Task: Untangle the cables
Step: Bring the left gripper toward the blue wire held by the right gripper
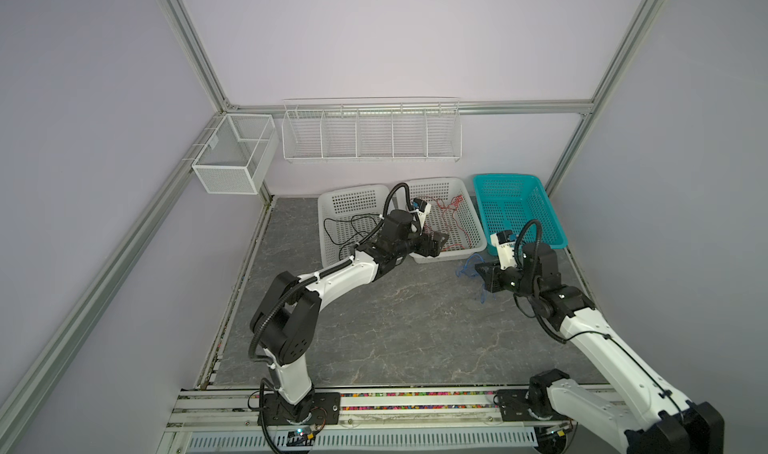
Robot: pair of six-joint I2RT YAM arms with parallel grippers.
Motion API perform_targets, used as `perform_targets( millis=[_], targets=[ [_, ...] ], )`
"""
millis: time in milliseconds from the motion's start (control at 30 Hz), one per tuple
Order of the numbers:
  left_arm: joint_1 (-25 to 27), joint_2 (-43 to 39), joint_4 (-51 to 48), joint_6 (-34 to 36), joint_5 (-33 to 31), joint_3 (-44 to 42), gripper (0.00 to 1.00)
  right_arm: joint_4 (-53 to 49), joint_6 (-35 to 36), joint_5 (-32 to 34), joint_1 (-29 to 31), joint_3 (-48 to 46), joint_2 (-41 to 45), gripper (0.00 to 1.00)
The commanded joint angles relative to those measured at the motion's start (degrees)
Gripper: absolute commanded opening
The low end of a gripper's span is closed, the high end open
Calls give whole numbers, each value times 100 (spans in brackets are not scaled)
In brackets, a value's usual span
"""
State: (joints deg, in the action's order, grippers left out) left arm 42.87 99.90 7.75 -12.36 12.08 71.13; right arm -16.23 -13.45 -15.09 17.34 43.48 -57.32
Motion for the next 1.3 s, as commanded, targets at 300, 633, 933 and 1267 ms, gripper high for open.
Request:
perform_targets(
  millis=[300, 633, 933, 1267],
  targets=[
    [507, -928, 263, 1341, 542, -633, 83, 85, -32, -475, -13, 318, -521, 6],
    [838, -432, 48, 1315, 671, -405, 68, 194, -69, -589, -3, 410, -627, 6],
    [929, -186, 124, 1189, 501, -276, 23, 146, -36, -706, 42, 519, -708, 7],
    [932, -334, 232, 1098, 18, -447, 0, 117, -28, -536, 93, 462, -638, 17]
  ],
)
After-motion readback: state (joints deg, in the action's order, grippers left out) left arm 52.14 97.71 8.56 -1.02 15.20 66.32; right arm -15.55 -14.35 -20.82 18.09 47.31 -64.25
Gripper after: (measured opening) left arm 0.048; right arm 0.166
